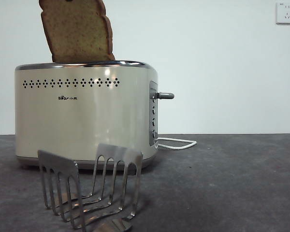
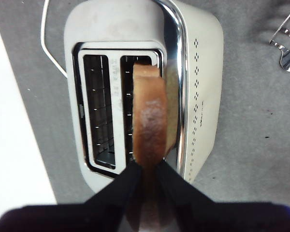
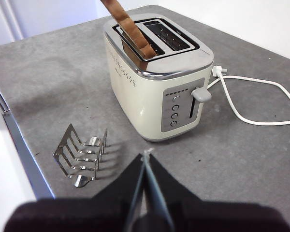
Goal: Pick up a slice of bread from the rack,put the bread on the toaster,press the button
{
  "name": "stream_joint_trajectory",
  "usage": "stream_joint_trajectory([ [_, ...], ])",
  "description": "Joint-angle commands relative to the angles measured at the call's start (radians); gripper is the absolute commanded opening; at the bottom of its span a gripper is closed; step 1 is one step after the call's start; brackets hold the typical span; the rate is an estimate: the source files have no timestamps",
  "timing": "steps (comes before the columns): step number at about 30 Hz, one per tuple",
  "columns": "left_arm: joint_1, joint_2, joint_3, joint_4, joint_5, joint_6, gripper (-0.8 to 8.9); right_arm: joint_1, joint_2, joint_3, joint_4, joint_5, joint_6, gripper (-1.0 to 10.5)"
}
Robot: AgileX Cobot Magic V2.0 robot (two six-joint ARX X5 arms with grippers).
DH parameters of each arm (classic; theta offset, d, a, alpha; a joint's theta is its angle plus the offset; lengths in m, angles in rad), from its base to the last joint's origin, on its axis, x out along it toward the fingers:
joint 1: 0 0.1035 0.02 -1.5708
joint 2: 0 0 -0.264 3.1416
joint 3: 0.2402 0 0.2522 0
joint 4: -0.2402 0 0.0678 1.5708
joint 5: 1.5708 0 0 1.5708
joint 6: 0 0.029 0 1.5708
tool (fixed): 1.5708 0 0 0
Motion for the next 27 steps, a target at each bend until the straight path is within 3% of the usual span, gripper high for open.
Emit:
stream_joint_trajectory([
  [1, 0.017, 0.024, 0.001, 0.006, 0.004, -0.024, -0.09, 0.000, 0.000, 0.003, 0.002, -0.003, -0.011, 0.0],
  [6, 0.051, 0.056, 0.001, 0.010, 0.006, -0.024, -0.09, 0.000, 0.000, 0.003, 0.002, -0.004, -0.011, 0.0],
  [12, 0.084, 0.096, 0.001, 0.055, 0.111, -0.024, -0.09, 0.000, 0.000, 0.003, 0.002, -0.003, -0.011, 0.0],
  [27, 0.117, 0.173, 0.001, 0.103, 0.109, -0.027, 0.00, 0.000, 0.000, 0.003, -0.003, -0.003, -0.011, 0.0],
])
